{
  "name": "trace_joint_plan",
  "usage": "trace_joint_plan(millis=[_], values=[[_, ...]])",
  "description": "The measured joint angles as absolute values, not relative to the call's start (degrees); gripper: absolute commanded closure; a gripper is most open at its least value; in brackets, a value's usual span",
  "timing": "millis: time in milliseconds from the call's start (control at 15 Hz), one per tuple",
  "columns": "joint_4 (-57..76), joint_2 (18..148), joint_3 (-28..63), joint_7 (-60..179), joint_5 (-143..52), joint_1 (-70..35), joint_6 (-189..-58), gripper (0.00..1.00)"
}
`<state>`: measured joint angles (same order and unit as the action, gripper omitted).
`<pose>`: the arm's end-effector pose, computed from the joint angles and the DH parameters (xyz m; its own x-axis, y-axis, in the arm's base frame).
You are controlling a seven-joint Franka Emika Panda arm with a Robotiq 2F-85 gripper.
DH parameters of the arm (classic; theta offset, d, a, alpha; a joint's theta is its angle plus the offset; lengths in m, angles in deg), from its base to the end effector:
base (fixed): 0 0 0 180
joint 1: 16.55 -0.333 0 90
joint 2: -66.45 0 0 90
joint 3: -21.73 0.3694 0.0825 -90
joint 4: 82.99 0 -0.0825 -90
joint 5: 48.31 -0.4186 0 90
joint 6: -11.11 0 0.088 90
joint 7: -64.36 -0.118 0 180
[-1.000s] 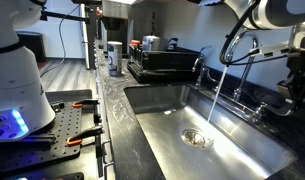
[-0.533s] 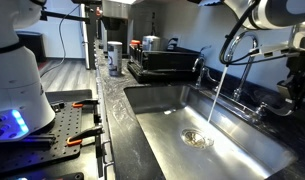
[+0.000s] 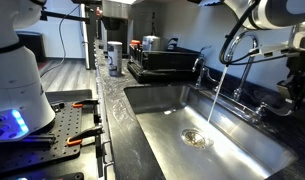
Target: Push the faucet handle on the right forwards then backwards.
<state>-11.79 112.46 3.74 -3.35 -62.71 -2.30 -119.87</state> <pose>0.7593 -0.3758 0.3387 -0.2010 -0.9744 0.1010 -0.9520 0.1700 -0.2546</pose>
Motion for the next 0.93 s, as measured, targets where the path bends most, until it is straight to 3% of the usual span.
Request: trace_joint_plan(millis=[933], values=[[-11.8, 112.5, 3.7, -4.1, -62.6, -2.3, -120.0, 0.97]])
